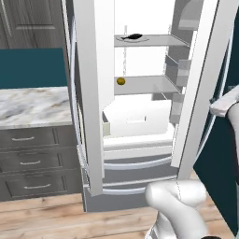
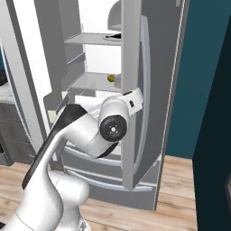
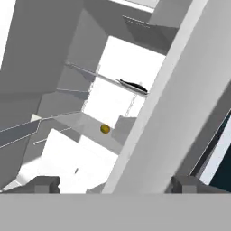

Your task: Retrieve the fish from the fridge and place it on the saucepan with marinade on the stove.

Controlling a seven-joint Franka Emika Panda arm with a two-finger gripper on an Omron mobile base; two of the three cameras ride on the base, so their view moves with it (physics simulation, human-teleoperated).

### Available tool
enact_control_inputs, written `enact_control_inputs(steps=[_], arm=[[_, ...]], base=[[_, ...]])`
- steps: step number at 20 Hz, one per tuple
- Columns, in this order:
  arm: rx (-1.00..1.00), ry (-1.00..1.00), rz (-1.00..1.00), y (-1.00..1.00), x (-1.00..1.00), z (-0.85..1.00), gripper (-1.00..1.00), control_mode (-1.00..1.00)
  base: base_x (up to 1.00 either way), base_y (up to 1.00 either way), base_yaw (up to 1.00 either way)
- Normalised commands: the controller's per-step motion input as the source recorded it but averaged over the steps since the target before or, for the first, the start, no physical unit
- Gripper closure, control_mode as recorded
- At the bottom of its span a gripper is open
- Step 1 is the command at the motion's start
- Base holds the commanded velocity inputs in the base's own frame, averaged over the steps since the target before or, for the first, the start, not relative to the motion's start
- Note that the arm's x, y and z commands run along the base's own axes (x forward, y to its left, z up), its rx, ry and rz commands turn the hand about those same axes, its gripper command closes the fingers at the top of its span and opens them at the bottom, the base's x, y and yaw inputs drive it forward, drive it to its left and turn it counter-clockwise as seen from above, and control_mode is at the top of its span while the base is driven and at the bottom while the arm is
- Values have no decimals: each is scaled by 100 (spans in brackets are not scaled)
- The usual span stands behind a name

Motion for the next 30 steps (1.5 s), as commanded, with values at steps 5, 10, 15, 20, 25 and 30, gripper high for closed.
enact_control_inputs(steps=[5,10,15,20,25,30], arm=[[-24,0,-4,84,1,0,-100,-100],[-24,2,-2,47,7,-9,-100,-100],[-37,10,0,1,7,-7,-100,-100],[-53,15,0,19,20,-5,-100,-100],[-39,20,0,24,27,0,-100,-100],[-16,15,0,2,49,-3,-100,-100]], base=[[0,0,0],[0,0,0],[0,0,0],[0,0,0],[0,0,0],[0,0,0]])
